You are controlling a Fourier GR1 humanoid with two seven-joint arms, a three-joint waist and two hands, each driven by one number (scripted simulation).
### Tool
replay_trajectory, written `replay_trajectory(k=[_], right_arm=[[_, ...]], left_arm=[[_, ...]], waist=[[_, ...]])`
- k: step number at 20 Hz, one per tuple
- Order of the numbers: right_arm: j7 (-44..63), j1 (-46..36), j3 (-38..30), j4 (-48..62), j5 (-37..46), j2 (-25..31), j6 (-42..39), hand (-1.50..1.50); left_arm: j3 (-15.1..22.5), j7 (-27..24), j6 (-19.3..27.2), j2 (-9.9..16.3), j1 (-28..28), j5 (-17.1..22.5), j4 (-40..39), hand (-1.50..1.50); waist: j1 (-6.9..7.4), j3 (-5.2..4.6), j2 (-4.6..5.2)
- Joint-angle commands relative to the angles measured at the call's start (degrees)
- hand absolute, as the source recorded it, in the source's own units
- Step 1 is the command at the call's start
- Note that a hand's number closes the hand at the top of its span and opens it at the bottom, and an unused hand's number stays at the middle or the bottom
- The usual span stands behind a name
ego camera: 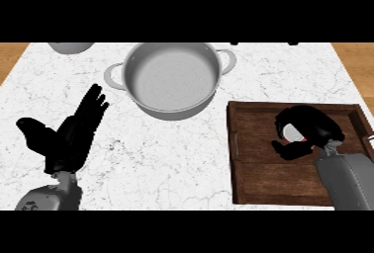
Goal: Pick the can from the tray and place it in the pot
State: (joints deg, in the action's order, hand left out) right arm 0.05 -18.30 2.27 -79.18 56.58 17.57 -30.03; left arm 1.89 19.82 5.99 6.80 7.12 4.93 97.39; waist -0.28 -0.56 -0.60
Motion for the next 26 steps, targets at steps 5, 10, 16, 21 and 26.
replay_trajectory(k=[5, 10, 16, 21, 26], right_arm=[[38.22, -2.1, 5.5, -3.86, 5.06, -17.21, 11.18, 1.5], [53.85, -5.03, 14.36, -13.25, 10.88, -17.46, 16.08, 1.5], [60.0, -11.47, 19.77, -25.75, 10.12, -17.55, 11.51, 1.5], [60.66, -23.5, 20.67, -27.95, 11.74, -17.55, 7.09, 1.5], [62.48, -34.61, 20.67, -23.35, 6.95, -17.56, 13.14, 1.5]], left_arm=[[1.08, -0.24, -0.34, -0.41, 0.44, -0.56, -0.35, 0.0], [1.98, -1.42, 0.75, -1.79, 0.3, -1.79, -0.79, 0.0], [0.81, -3.06, -0.13, -1.41, -1.61, -1.23, -0.95, 0.0], [-0.48, 2.15, 0.35, -0.33, 3.64, -0.86, -1.06, 0.0], [-0.25, -2.66, -1.92, -0.67, -1.17, -0.23, -2.0, 0.0]], waist=[[1.15, 0.46, 0.27], [0.5, 0.49, 0.2], [0.22, 0.51, 0.22], [0.42, 0.53, 0.42], [1.15, 0.52, 0.51]])
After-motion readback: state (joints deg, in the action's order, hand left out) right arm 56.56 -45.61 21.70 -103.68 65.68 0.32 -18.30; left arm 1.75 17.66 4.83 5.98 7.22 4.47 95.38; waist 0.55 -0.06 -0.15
